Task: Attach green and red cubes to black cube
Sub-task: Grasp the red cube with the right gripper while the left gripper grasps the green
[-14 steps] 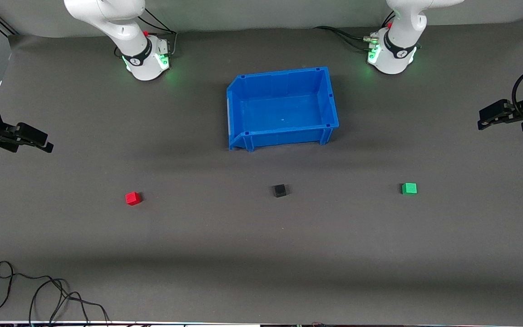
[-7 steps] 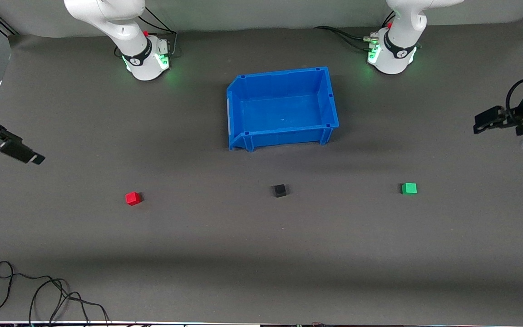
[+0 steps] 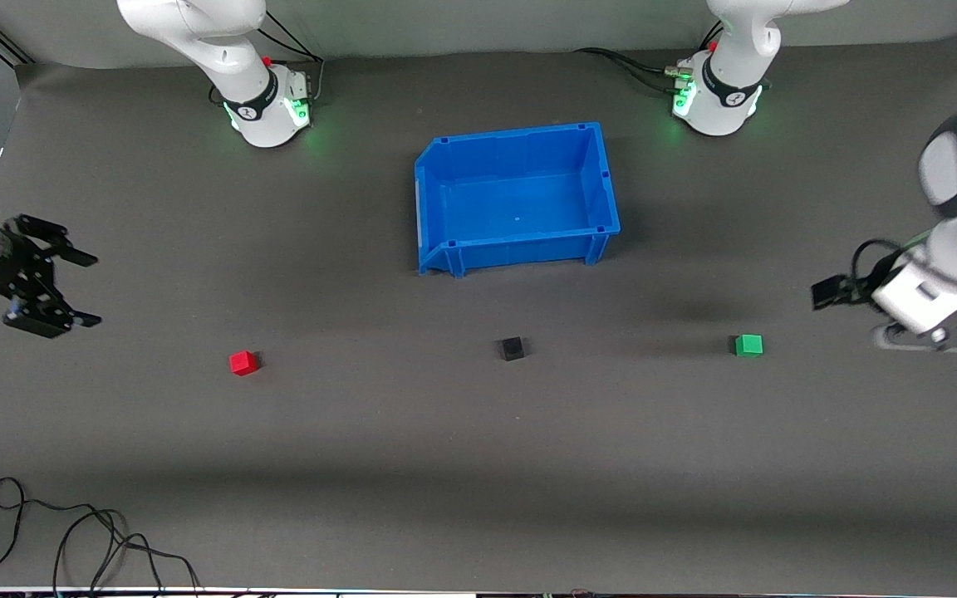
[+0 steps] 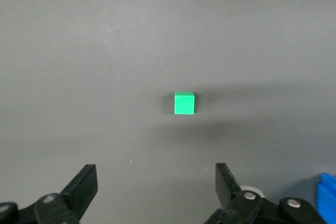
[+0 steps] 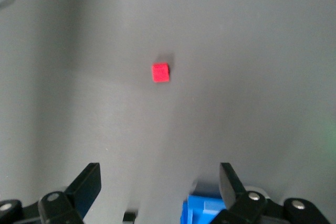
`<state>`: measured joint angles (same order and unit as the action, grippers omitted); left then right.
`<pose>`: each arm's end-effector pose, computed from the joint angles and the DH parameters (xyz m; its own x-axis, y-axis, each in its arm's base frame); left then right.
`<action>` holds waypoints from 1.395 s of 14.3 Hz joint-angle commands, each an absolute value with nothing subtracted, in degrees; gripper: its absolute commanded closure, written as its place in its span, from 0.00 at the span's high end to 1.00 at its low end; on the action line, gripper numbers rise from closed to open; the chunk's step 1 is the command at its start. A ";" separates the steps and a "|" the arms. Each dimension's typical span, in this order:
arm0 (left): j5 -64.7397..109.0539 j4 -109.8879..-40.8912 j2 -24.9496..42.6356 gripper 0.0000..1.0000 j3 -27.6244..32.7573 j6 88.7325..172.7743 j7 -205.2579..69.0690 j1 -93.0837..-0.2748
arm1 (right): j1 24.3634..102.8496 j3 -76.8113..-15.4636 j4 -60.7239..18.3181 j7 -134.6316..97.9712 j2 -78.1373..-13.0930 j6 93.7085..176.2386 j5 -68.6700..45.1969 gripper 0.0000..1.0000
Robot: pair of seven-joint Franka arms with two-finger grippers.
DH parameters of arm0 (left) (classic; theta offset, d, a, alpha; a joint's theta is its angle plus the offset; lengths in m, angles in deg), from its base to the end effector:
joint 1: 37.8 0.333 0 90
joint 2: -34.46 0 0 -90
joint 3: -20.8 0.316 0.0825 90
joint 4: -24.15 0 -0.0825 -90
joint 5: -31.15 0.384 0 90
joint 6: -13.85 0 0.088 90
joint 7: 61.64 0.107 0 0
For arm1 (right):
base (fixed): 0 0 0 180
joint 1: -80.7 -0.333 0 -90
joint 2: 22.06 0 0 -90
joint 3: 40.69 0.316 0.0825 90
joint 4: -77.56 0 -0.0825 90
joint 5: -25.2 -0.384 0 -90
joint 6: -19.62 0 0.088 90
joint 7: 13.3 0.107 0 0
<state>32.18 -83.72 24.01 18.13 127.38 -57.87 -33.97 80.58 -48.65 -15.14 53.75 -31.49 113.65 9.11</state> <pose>0.5942 0.0142 0.4054 0.9951 -0.0527 -0.0836 -0.0531 -0.9986 -0.0019 0.5974 -0.0488 0.5170 0.2086 -0.9356 -0.2847 -0.9733 -0.2271 0.0332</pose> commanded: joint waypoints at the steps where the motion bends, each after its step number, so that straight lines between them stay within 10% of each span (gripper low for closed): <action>1: 31.76 -87.28 21.29 0.98 17.99 133.10 -57.43 -34.90 | 80.80 -50.79 -19.45 54.03 -36.03 117.77 2.62 1.00; 5: 31.85 -88.80 11.47 0.99 17.73 143.65 -57.16 -37.45 | 80.36 -50.80 -31.58 45.70 -38.13 133.40 -2.91 1.00; 13: 32.47 -87.83 4.41 0.76 17.81 150.52 -54.36 -36.93 | 79.91 -50.27 -30.21 28.81 -52.72 145.73 -10.13 1.00; 20: 32.73 -87.74 2.56 0.35 17.90 150.61 -54.09 -36.84 | 78.16 -50.27 -27.39 25.81 -57.48 148.02 -14.44 1.00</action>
